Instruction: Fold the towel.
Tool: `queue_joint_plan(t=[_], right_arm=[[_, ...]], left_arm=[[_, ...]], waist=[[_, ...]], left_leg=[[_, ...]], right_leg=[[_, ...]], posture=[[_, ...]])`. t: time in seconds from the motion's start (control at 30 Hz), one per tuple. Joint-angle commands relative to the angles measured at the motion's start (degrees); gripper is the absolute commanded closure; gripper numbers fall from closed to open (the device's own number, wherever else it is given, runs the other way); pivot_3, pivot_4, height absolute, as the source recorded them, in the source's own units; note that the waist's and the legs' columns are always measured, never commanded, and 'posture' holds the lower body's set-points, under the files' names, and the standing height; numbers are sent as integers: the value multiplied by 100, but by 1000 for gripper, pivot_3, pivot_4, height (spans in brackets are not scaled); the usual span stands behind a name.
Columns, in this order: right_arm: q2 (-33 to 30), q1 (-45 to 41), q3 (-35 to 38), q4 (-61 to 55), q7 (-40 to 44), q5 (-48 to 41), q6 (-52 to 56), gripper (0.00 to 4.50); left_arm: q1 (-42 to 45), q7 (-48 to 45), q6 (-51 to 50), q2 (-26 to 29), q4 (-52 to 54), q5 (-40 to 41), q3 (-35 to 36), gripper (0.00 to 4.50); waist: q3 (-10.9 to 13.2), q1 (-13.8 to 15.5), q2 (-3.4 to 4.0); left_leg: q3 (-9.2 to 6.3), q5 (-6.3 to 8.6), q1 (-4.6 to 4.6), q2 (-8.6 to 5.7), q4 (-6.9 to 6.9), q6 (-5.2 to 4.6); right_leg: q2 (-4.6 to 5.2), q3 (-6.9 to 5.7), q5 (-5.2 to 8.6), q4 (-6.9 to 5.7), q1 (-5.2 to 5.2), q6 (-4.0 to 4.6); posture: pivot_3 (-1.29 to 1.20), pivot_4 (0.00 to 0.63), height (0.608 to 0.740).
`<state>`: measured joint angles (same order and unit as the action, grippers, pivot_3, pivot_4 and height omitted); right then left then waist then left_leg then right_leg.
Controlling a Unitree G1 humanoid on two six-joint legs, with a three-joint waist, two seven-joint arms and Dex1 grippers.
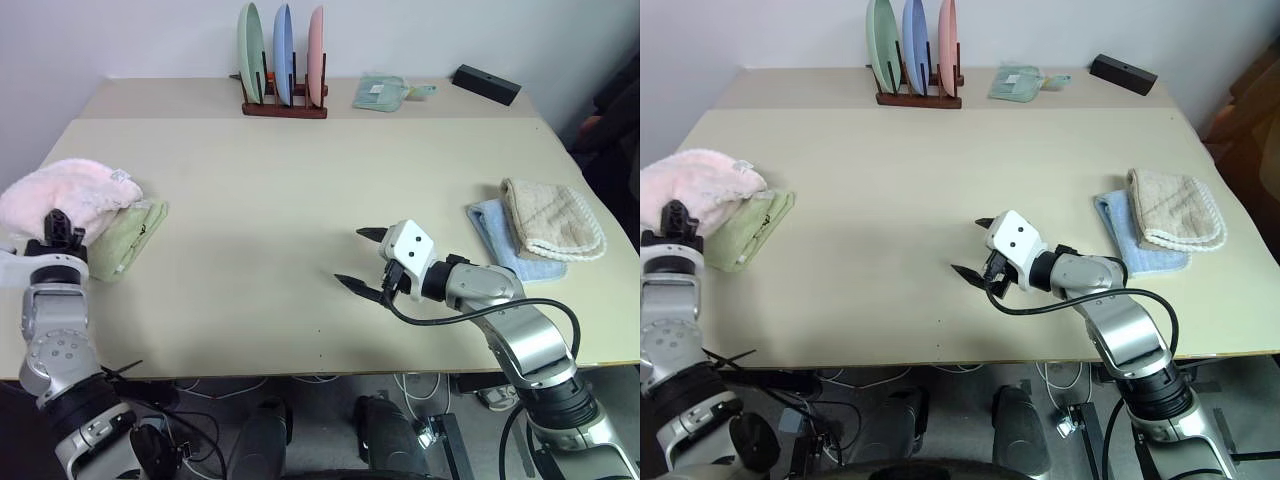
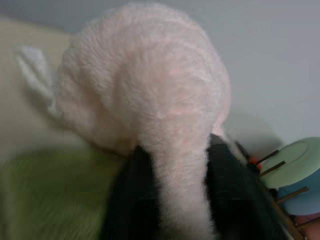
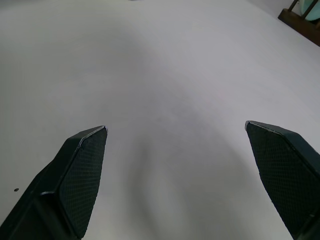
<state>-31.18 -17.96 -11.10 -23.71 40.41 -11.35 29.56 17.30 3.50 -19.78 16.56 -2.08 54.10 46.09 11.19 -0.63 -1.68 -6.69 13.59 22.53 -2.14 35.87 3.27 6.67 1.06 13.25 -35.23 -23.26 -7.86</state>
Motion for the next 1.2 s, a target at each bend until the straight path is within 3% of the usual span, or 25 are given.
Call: queue_joint_plan(t=[0.03, 0.13, 0.5, 0.7, 0.9, 0.97, 1.07, 1.2], right_arm=[[-34, -78, 73, -86, 37, 2, -124, 0], [-46, -91, 87, -67, 61, 6, -141, 0], [-151, -51, 224, -5, 133, -24, -162, 0], [-285, -47, 650, 287, 128, -105, -178, 0], [-288, 39, 1020, 452, 62, -165, -239, 0], [-254, 53, 1098, 479, 6, -183, -237, 0], [-98, 86, 1330, 555, -259, -253, -196, 0], [-1, 327, 1654, 490, -413, -463, -65, 0]], left_arm=[[-90, 65, 80, 57, 340, 139, 94, 1321], [-144, 157, 104, -1, 410, 201, 75, 30], [-480, 448, 532, 74, 622, -9, 225, 30], [-492, -131, 635, 1051, 837, -676, -121, 30], [-401, -1388, 378, 1918, 1287, -1231, -1278, 30], [-411, -1633, 219, 1974, 1402, -1274, -1604, 30], [-663, -2233, 72, 2019, 1681, -1805, -2664, 30], [-766, -2424, 139, 1750, 1837, -2286, -3399, 30]], waist=[[0, -1, 0], [0, 0, 0], [0, -1, 0], [0, 17, 0], [1, 9, 2], [2, -6, 4], [4, -36, 9], [6, -23, 11]], left_leg=[[0, 0, 0, 0, 0, 0], [0, 0, 0, 0, 1, 0], [0, 0, 0, 0, 0, 0], [1, 0, 2, 0, 1, 0], [2, 0, 2, -1, 0, 0], [4, 0, 2, -1, -1, 0], [6, 1, 1, 0, -8, -1], [10, 0, -1, 1, -18, -1]], right_leg=[[0, -1, 0, 0, 0, 0], [0, 0, 0, 1, 0, 0], [0, 0, 1, 1, 1, 1], [0, -1, 5, 2, 1, 9], [1, -1, 11, 5, 3, 19], [1, 1, 10, 5, 3, 19], [1, 3, 6, 5, -1, 11], [1, 8, 3, 5, -7, 5]], posture=[[0, 150, 740], [0, 150, 740], [0, 150, 740], [0, 150, 740], [0, 150, 740], [0, 150, 740], [0, 150, 740], [0, 150, 740]])
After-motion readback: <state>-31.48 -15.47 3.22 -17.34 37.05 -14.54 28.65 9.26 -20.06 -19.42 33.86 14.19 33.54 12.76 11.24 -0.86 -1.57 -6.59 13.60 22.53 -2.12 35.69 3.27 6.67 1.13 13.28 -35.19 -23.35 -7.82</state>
